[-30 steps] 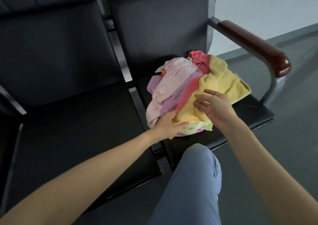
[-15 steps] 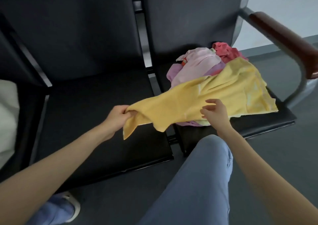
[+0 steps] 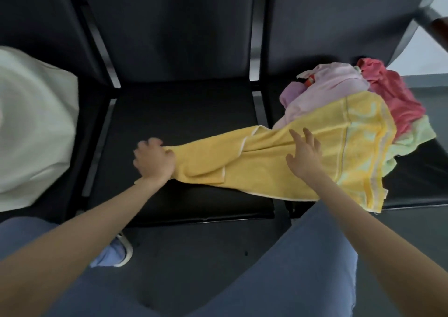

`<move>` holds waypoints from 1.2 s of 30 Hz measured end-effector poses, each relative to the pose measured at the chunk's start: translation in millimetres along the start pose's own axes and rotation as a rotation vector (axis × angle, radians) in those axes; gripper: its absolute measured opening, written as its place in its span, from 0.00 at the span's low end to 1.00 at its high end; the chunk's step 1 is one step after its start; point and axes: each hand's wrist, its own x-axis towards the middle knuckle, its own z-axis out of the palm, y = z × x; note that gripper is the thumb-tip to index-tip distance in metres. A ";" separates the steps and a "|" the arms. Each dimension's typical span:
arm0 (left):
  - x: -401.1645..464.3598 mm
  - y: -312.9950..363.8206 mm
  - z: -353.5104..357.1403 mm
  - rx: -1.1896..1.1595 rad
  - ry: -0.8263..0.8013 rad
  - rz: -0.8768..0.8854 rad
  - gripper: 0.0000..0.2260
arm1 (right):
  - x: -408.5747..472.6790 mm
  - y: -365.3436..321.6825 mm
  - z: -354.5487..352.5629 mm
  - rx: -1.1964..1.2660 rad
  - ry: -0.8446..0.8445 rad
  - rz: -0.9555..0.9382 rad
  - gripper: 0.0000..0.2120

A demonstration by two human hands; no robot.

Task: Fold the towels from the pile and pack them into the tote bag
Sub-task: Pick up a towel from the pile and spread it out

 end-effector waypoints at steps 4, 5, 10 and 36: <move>-15.0 28.8 15.8 0.081 -0.131 0.727 0.20 | 17.4 -1.8 1.3 -0.214 -0.014 -0.051 0.34; -19.6 39.0 22.3 0.106 -0.177 0.806 0.20 | 23.0 0.0 -1.0 -0.268 -0.009 -0.066 0.34; -36.4 71.1 59.7 0.334 -0.243 0.775 0.24 | 50.4 18.4 -22.8 -0.516 0.029 -0.029 0.33; -55.3 11.9 27.6 0.442 -0.241 0.787 0.03 | 3.7 9.3 -11.3 -0.298 0.407 -0.098 0.12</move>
